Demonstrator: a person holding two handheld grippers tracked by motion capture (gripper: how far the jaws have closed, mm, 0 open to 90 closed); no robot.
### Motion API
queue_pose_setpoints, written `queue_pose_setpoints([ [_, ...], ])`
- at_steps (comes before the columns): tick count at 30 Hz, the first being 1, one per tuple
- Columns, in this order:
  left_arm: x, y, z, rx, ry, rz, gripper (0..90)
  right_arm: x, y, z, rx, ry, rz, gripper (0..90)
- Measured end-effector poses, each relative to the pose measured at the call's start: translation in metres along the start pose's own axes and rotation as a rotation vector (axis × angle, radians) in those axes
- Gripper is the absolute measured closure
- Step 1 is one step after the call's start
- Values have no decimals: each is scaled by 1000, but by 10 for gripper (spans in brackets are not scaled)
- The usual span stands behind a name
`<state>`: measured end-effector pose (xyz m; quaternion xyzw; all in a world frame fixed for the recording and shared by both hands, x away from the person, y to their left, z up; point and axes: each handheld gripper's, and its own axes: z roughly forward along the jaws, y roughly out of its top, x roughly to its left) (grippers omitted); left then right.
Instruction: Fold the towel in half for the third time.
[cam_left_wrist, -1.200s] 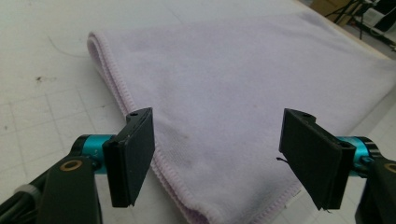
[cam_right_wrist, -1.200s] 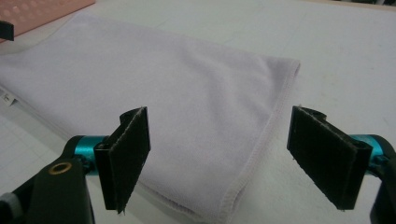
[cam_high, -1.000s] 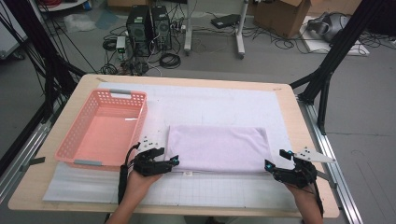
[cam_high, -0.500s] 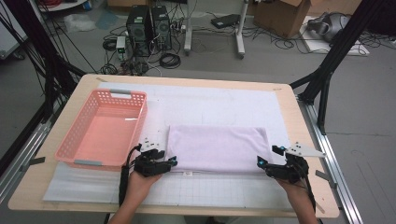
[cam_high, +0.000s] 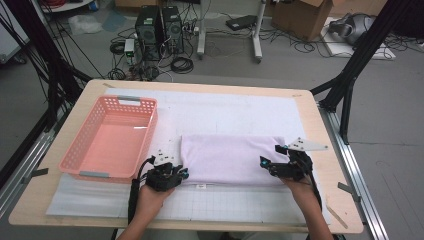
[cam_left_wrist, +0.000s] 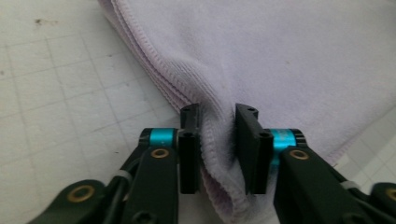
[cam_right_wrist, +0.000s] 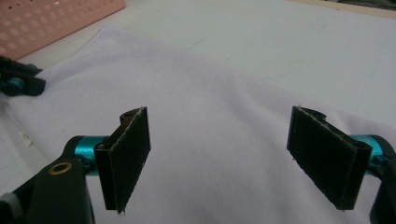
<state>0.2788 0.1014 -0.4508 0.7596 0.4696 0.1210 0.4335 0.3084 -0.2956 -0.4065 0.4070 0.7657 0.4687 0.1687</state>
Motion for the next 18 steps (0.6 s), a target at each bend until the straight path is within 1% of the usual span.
queue_pose_setpoints([
  [2,2,0,0,-2,-12,-12,759,0,9,11,18,4,-2,204],
  [4,5,0,0,-3,-32,-34,762,2,18,22,35,24,-5,204],
  [6,7,-1,0,-6,-41,-53,761,4,28,33,50,39,-27,203],
  [8,7,-1,0,-5,-43,-57,760,7,38,45,72,64,-48,204],
  [9,7,-1,0,-5,-44,-61,760,9,42,51,82,68,-67,204],
  [11,8,-1,0,-4,-54,-77,758,13,51,62,104,81,-90,205],
  [12,9,-1,0,-4,-56,-76,758,16,56,69,121,85,-99,205],
  [13,9,-1,0,-4,-59,-79,758,17,59,73,119,88,-111,205],
  [16,10,-1,0,-3,-65,-88,758,20,68,89,132,104,-119,206],
  [18,11,-1,0,-2,-73,-93,758,22,72,100,150,112,-123,233],
])
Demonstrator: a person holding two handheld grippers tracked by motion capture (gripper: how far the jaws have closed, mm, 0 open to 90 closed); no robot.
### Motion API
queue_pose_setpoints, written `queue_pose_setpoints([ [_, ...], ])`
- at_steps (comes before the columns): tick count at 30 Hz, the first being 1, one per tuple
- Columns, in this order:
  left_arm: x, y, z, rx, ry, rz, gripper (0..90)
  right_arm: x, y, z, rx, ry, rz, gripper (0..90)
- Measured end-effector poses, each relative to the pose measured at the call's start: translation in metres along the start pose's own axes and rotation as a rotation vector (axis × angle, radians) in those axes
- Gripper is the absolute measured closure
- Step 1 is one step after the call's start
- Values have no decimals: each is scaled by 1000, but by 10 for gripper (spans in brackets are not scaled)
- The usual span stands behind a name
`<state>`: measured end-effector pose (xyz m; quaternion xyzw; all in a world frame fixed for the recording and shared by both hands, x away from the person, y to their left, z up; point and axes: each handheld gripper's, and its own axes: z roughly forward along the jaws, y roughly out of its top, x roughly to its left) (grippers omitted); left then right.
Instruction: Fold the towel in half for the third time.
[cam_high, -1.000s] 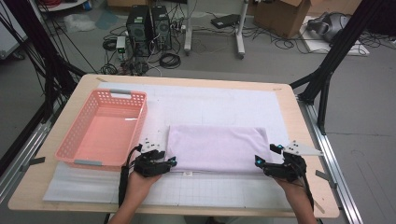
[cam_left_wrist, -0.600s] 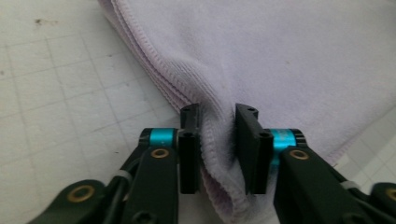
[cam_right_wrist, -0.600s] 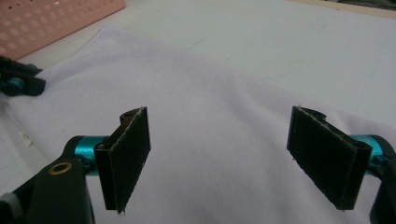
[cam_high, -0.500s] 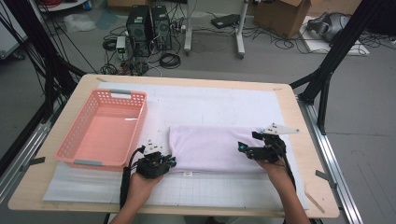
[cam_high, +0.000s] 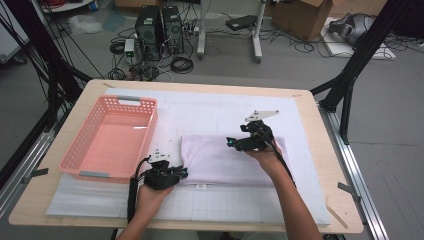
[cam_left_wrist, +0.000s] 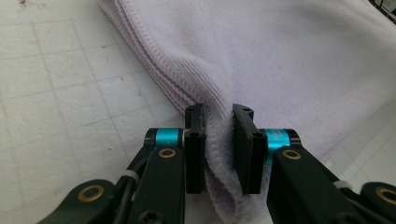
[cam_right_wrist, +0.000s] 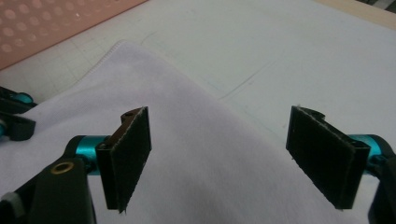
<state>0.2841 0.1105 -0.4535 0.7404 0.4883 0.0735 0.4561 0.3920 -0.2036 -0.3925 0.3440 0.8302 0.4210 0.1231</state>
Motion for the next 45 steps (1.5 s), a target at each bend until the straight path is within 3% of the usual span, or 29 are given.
queue_pose_setpoints([
  [9,3,0,0,-1,-18,-27,758,10,29,49,76,63,-44,284],
  [15,4,-1,-1,-1,-23,-37,758,29,46,84,147,99,-124,320],
  [26,7,-2,-2,-3,-40,-47,759,36,55,122,221,160,-153,417],
  [30,7,-1,-2,-1,-43,-46,760,46,59,137,295,200,-209,527],
  [31,8,-1,-2,1,-43,-45,760,47,59,139,303,198,-227,545],
  [34,8,-1,-3,3,-42,-48,766,46,63,141,326,221,-205,623],
  [37,8,0,-3,13,-45,-40,785,47,63,140,338,247,-201,767],
  [42,7,4,-11,4,-44,-38,799,48,63,138,317,251,-187,803],
  [45,5,11,-23,-26,-60,-30,802,54,67,134,260,270,-206,804],
])
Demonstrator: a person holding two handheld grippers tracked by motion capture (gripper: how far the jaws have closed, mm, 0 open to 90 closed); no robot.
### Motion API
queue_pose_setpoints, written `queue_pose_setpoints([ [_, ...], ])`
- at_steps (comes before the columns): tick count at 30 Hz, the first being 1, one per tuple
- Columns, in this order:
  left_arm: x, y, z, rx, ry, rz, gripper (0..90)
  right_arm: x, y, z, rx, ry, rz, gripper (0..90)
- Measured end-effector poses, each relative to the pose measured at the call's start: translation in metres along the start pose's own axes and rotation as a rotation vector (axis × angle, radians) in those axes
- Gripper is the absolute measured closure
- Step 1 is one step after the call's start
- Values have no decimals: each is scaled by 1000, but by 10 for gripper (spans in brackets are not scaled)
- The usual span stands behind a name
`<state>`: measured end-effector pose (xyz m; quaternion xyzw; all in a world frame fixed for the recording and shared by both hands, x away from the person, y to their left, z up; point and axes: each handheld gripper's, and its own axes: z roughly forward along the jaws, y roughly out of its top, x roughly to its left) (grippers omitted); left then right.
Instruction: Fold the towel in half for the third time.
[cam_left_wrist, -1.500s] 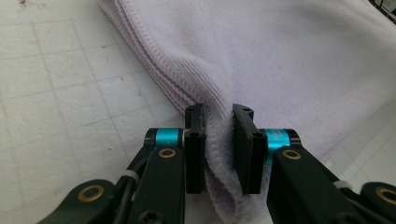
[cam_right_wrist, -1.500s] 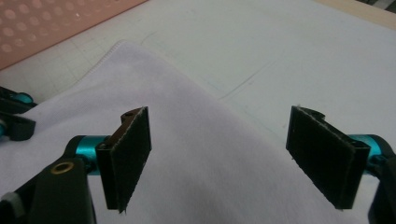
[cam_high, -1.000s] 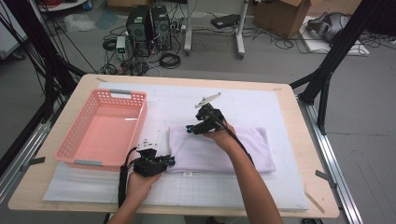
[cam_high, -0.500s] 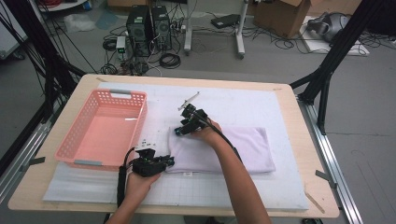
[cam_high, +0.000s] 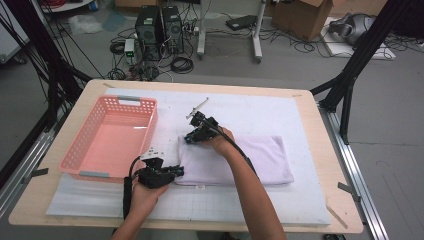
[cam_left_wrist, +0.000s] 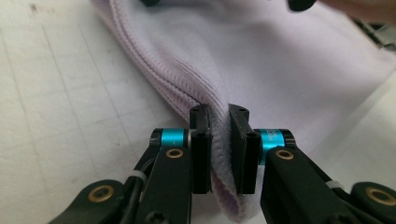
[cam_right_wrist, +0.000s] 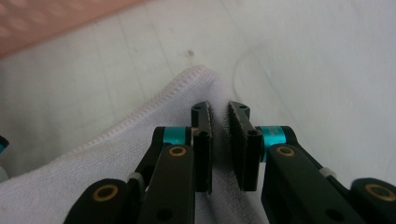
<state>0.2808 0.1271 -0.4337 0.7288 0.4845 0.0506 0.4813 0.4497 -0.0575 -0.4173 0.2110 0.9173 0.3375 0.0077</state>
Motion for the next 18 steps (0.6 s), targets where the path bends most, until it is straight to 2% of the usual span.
queue_pose_setpoints([
  [3,-4,8,-12,-31,-16,21,802,2,5,-14,-109,40,-3,803],
  [6,-7,17,-19,-57,-47,23,802,1,6,-30,-179,59,13,803],
  [8,-11,22,-18,-61,-59,35,802,0,6,-40,-208,55,7,803],
  [13,-22,33,-13,-76,-115,29,802,-2,0,-62,-244,41,11,803],
  [18,-42,49,-2,-67,-150,63,801,-5,-7,-80,-283,34,15,803],
])
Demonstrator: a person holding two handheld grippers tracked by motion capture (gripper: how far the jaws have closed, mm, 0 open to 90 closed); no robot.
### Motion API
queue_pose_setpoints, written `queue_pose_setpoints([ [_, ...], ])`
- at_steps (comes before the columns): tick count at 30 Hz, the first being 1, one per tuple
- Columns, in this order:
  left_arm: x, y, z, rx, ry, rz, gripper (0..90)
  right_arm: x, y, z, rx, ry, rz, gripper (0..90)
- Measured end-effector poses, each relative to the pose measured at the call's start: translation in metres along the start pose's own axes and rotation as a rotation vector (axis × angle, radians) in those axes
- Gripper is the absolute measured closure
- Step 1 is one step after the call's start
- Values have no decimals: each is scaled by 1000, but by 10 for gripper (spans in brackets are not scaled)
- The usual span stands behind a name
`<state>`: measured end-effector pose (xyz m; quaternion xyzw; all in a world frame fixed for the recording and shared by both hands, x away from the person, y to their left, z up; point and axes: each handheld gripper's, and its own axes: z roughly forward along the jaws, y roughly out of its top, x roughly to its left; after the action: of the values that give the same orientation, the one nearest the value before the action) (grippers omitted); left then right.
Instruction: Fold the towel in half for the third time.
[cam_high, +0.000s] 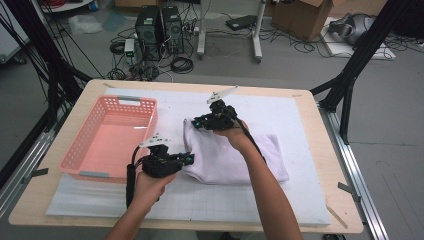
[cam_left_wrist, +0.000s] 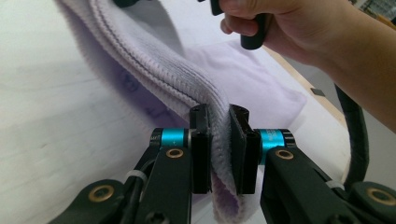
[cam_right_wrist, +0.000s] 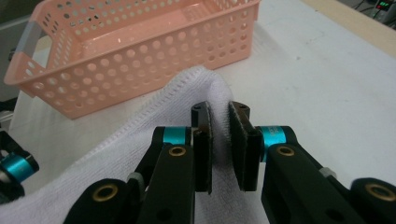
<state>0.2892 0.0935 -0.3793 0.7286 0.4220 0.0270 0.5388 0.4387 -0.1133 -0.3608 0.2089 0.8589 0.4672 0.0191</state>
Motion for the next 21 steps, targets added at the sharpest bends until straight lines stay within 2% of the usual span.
queue_pose_setpoints([
  [6,-17,12,25,24,-36,24,799,-8,-10,-31,-43,-27,18,804],
  [12,-37,16,59,60,-69,40,798,-18,-29,-63,-63,-56,39,805],
  [21,-62,19,106,99,-80,61,797,-34,-62,-101,-62,-123,70,805],
])
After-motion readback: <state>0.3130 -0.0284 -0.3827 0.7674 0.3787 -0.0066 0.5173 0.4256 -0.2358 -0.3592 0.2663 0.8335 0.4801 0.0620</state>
